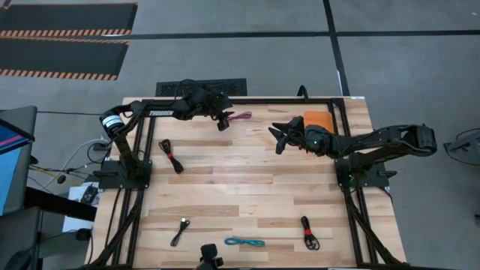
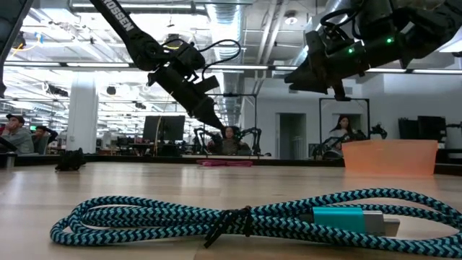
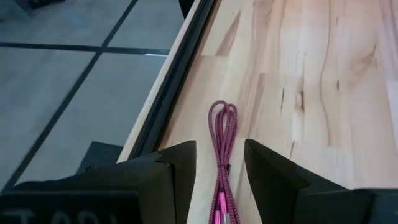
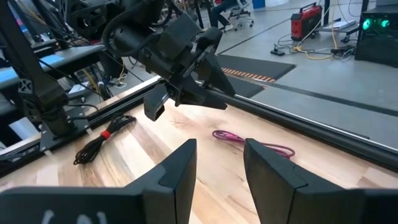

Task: Pick and place USB-C Cables
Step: Put the black and pink charger cable into the orange bin

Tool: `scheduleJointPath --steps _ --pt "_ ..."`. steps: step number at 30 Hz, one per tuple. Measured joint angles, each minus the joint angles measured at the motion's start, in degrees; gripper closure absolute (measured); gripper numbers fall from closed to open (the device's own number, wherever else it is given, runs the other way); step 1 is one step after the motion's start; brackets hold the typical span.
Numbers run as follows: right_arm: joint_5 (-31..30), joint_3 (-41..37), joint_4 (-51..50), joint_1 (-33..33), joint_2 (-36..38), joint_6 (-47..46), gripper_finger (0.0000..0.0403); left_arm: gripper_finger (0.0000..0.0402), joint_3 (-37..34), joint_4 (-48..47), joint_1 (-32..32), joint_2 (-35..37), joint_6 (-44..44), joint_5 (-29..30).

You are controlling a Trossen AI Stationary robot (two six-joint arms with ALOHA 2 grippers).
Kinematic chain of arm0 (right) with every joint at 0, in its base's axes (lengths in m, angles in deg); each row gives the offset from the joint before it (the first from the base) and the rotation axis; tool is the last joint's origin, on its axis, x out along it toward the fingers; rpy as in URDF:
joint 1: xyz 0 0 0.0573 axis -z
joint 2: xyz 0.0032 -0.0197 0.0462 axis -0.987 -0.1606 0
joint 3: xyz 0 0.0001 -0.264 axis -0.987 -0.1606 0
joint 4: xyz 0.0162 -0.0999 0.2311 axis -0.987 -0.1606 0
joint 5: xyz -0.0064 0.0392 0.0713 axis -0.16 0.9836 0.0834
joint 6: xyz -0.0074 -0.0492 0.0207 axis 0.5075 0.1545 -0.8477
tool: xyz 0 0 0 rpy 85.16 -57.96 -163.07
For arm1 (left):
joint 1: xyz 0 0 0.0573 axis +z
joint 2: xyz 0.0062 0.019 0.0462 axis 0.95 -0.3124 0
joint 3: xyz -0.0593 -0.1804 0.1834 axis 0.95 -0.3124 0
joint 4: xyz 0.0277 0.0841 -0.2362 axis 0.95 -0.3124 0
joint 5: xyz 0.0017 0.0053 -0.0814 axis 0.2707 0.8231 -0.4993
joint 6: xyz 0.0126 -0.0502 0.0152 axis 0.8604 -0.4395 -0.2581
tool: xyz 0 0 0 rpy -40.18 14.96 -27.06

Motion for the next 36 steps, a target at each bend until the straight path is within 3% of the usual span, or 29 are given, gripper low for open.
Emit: scheduleJointPath --steps 8,19,24,31,36 --pt "0.0 0.0 0.5 -1.3 0.0 0.0 0.0248 0.0274 0.2 -0.1 0.8 -1.4 -0.2 -0.9" --pt "0.1 0.0 -0.5 -1.8 0.0 0.0 0.0248 0.0279 6.1 -2.5 0.8 -13.9 0.4 1.7" --pt "0.2 0.0 -1.8 -2.0 0.0 0.0 0.0248 0.0309 10.1 -10.3 0.7 -15.4 1.3 1.6" --pt "0.2 0.0 -2.0 -2.3 0.0 -0.1 0.0248 0.0387 11.5 -13.3 0.7 -16.4 0.8 3.4" --pt "0.2 0.0 -1.5 -2.9 0.0 -0.1 0.0248 0.0391 11.9 -14.4 0.8 -16.4 1.2 3.8"
